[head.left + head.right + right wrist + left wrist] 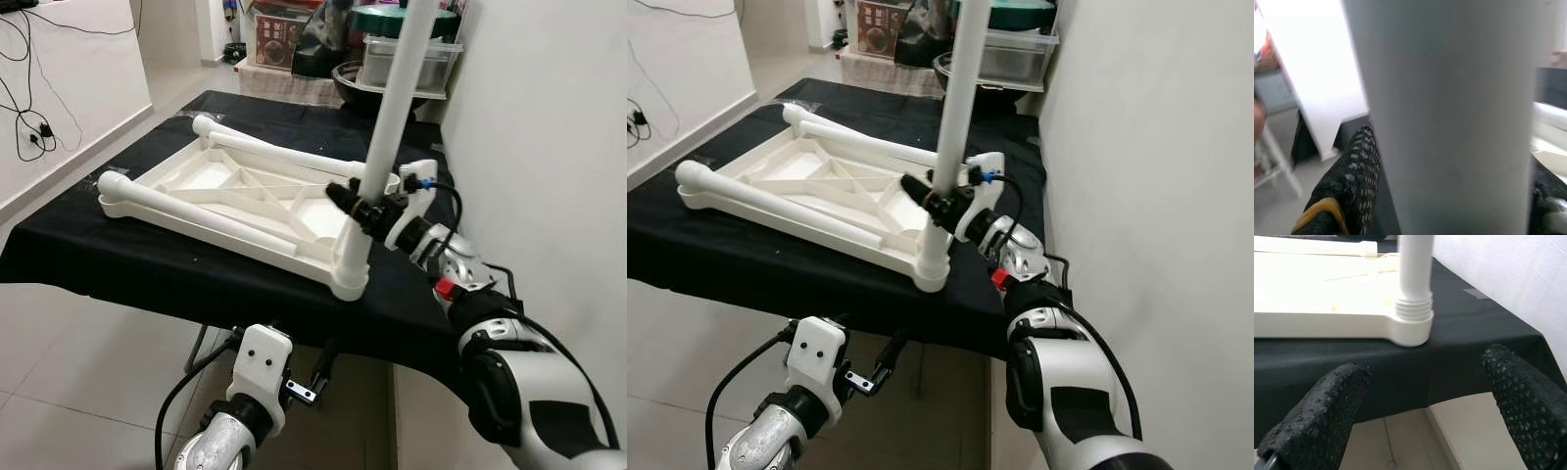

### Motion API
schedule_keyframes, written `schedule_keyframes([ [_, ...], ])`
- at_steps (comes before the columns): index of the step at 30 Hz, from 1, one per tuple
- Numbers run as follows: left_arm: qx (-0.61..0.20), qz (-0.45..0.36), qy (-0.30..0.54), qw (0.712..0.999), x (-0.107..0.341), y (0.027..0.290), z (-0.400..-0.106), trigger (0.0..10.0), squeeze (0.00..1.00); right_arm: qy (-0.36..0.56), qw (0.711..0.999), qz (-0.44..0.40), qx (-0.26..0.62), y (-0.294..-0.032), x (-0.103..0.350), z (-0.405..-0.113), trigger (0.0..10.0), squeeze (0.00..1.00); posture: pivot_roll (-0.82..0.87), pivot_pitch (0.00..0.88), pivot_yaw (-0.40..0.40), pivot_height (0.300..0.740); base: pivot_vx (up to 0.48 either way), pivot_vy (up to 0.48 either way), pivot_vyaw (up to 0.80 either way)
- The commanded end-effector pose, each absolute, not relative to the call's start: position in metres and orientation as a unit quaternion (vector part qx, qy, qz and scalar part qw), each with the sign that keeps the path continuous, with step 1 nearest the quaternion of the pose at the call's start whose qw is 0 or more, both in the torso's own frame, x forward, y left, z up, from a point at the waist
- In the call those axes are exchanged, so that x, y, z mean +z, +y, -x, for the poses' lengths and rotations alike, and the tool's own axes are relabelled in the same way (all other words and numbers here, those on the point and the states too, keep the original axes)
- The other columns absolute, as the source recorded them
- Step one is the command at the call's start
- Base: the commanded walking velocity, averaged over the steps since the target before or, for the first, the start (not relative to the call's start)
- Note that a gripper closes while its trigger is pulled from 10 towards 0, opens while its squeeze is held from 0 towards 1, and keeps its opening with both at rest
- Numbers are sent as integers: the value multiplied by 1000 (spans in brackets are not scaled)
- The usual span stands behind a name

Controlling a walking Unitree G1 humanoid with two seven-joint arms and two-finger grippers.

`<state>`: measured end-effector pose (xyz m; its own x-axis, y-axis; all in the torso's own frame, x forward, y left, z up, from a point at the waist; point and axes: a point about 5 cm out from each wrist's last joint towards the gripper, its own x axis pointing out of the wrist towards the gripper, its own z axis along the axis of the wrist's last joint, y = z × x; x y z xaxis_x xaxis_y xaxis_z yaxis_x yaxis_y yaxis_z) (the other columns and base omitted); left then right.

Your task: Building children table

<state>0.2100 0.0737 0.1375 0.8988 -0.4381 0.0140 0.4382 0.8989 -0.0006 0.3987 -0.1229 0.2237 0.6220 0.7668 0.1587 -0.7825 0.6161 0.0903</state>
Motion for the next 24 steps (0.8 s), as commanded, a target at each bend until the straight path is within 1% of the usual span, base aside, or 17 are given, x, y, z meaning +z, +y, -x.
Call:
schedule_keyframes([
  [1, -221, -1, 1, 975, 134, 74, -211, 10000, 0, -43, 888, -44, 455, -107, 224, -398, 9569, 0, 99, 52, -112, 740, 0, 0, 0],
  [4, -221, -1, 1, 975, 134, 73, -211, 10000, 0, -44, 886, -41, 460, -106, 224, -398, 9569, 0, 99, 52, -112, 740, 0, 0, 0],
  [5, -220, -1, 1, 975, 134, 73, -211, 10000, 0, -45, 886, -43, 460, -104, 224, -398, 0, 0, 100, 52, -112, 740, 0, 0, 0],
  [7, -220, -1, 0, 975, 134, 73, -211, 10000, 0, -48, 913, -33, 403, -106, 226, -404, 0, 0, 100, 53, -114, 740, 0, 0, 0],
  [8, -220, -1, 0, 975, 134, 73, -211, 10000, 0, -48, 913, -33, 403, -106, 226, -404, 0, 0, 100, 53, -114, 740, 0, 0, 0],
  [10, -220, -1, 0, 975, 134, 73, -211, 10000, 0, -47, 952, -29, 301, -116, 226, -411, 0, 0, 94, 50, -112, 740, 0, 0, 0],
  [11, -221, -1, 0, 975, 134, 73, -210, 10000, 0, -44, 962, -33, 268, -120, 225, -413, 0, 0, 94, 50, -112, 740, 0, 0, 0],
  [12, -221, -1, 0, 975, 134, 73, -210, 10000, 0, -44, 962, -33, 268, -120, 225, -413, 0, 0, 94, 50, -112, 740, 0, 0, 0],
  [13, -221, -1, 0, 975, 134, 73, -210, 10000, 0, -36, 977, -35, 207, -128, 220, -415, 0, 0, 93, 46, -110, 740, 0, 0, 0],
  [14, -221, -1, 0, 975, 134, 73, -210, 10000, 0, -36, 977, -35, 207, -128, 220, -415, 0, 0, 93, 46, -110, 740, 0, 0, 0],
  [16, -222, -1, 1, 975, 134, 73, -210, 10000, 0, -17, 996, -31, 81, -147, 210, -416, 0, 0, 87, 42, -104, 740, 0, 0, 0],
  [17, -223, 0, 1, 975, 133, 73, -210, 10000, 0, -4, 1000, -23, 7, -158, 204, -416, 0, 0, 85, 40, -103, 740, 0, 0, 0],
  [18, -223, 0, 1, 975, 133, 73, -210, 10000, 0, -4, 1000, -23, 7, -158, 204, -416, 0, 0, 85, 40, -103, 740, 0, 0, 0],
  [19, -225, -1, 1, 974, 133, 73, -210, 10000, 0, 3, 998, -21, -58, -168, 199, -414, 0, 0, 85, 35, -105, 740, 0, 0, 0],
  [20, -225, -1, 1, 974, 133, 73, -210, 10000, 0, 3, 998, -21, -58, -168, 199, -414, 0, 0, 85, 35, -105, 740, 0, 0, 0],
  [23, -226, -1, 3, 974, 132, 73, -210, 10000, 0, 23, 973, -58, -220, -186, 183, -405, 0, 0, 85, 26, -102, 740, 0, 0, 0],
  [24, -226, -2, 3, 974, 132, 73, -210, 10000, 0, 25, 965, -67, -253, -187, 181, -402, 0, 0, 85, 26, -102, 740, 0, 0, 0],
])
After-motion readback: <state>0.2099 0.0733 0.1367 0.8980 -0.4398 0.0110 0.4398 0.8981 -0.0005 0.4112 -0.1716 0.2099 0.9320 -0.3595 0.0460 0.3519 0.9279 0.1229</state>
